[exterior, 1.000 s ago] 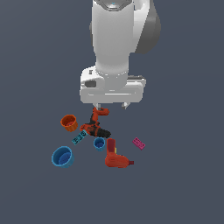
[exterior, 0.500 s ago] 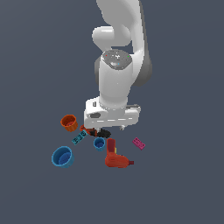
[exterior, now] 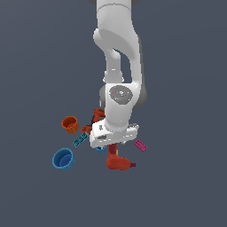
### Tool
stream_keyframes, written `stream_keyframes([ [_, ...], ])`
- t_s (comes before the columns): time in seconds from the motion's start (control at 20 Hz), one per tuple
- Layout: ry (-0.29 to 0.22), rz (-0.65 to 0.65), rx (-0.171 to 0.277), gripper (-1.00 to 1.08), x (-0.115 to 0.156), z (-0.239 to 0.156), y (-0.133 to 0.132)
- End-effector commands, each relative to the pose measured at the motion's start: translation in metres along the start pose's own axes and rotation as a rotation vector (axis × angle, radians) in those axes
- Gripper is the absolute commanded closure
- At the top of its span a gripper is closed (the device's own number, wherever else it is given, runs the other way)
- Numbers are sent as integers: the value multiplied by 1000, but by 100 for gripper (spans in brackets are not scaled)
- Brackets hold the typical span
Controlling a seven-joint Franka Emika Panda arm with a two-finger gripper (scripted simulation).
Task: Pick up a designated object from a clutter of objects.
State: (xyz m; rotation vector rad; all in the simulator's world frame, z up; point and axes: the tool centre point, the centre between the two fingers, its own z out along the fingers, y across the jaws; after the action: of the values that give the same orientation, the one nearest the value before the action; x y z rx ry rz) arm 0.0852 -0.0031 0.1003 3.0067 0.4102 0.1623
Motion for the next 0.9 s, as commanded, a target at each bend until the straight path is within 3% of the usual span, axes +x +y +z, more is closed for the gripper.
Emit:
stream_keyframes([
  [0.0, 10, -23, -4, -100, 1, 17, -3],
  [0.35, 21, -58, -8, -100, 0, 43, -8],
  [0.85, 36, -61, -12, -100, 6, 47, -7],
])
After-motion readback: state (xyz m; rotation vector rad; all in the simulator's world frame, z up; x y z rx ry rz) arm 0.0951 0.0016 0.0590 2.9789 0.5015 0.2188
